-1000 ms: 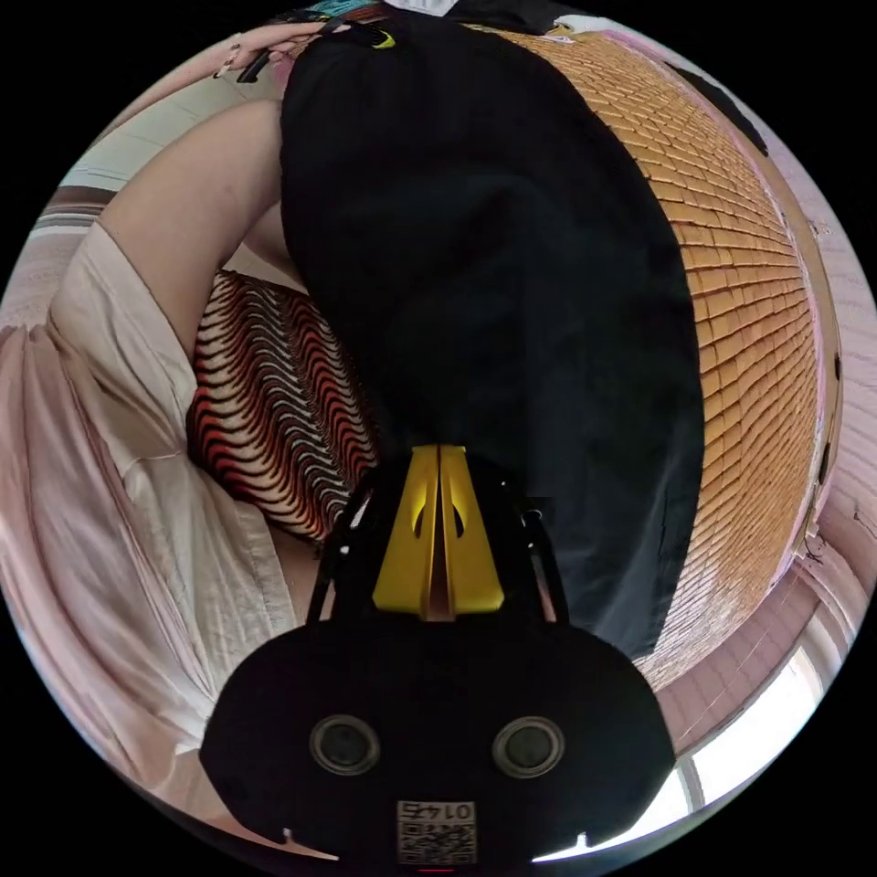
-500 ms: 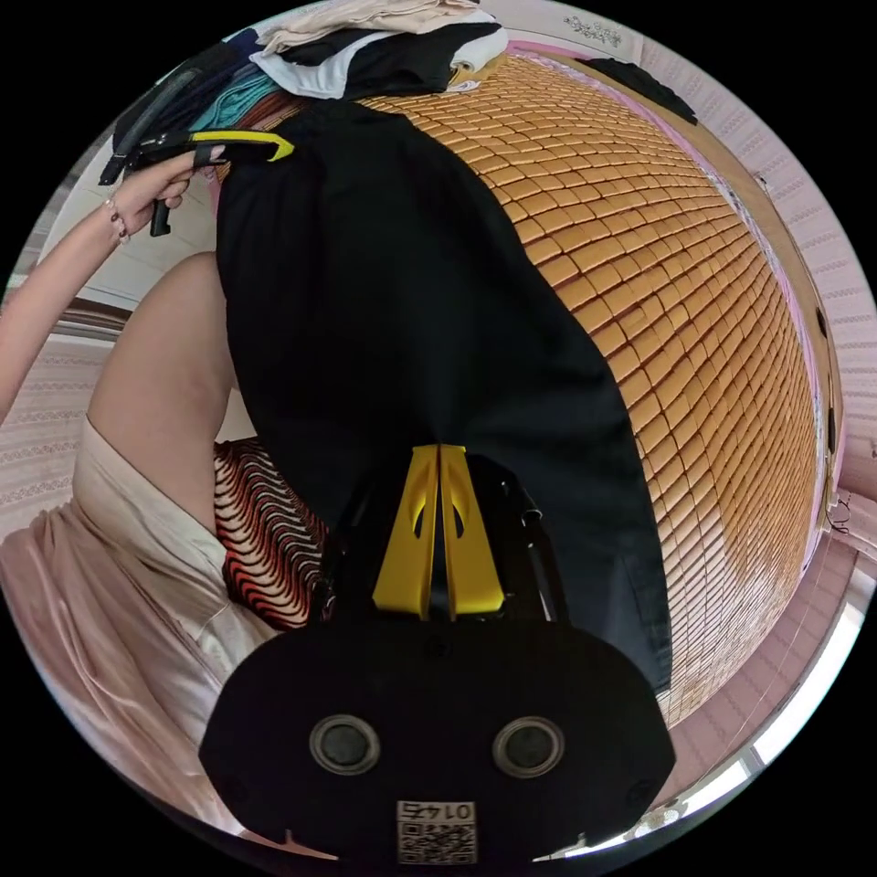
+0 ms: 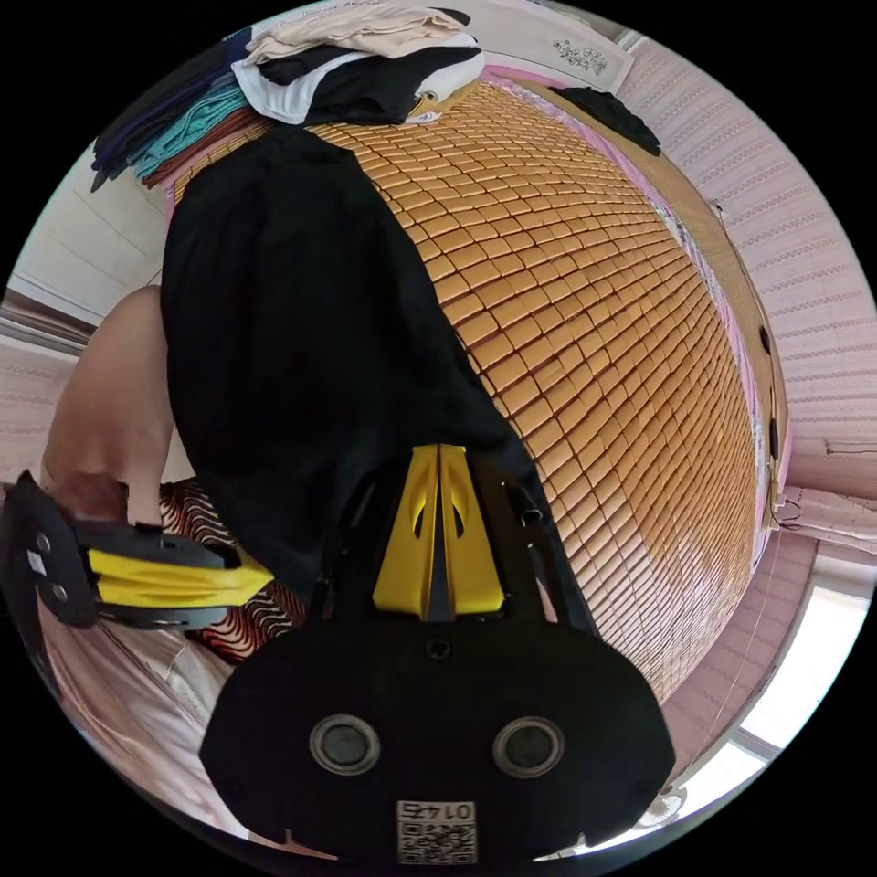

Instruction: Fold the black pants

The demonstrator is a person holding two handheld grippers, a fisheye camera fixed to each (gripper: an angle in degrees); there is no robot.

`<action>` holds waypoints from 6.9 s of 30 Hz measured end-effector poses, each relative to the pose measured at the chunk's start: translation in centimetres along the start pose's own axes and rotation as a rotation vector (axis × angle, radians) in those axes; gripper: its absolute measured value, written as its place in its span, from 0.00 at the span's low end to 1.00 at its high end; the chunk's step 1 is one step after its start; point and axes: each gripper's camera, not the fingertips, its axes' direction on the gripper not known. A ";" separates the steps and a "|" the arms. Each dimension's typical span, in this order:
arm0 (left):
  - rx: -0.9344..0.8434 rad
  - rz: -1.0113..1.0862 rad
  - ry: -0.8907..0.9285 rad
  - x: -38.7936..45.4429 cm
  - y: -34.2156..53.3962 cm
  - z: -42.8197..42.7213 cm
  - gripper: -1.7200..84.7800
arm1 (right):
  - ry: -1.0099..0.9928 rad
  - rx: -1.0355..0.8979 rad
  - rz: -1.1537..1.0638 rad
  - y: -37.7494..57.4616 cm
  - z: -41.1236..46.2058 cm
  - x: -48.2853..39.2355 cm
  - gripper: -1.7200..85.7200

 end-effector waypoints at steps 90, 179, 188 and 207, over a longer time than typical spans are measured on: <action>-0.069 -0.659 0.208 -15.5 -6.0 -7.7 0.01 | -0.689 0.343 0.132 42.2 -15.0 19.5 0.08; 0.031 -0.849 0.215 -35.1 14.8 -27.0 0.02 | -0.642 0.170 -1.156 -11.5 4.0 4.7 0.05; 0.229 -0.760 0.170 -35.9 15.8 -32.4 0.01 | -0.660 0.123 -1.045 -15.0 6.7 6.2 0.05; -0.016 -0.765 0.242 -30.7 14.8 -35.4 0.04 | -0.433 0.297 -0.447 -10.6 5.5 9.9 0.10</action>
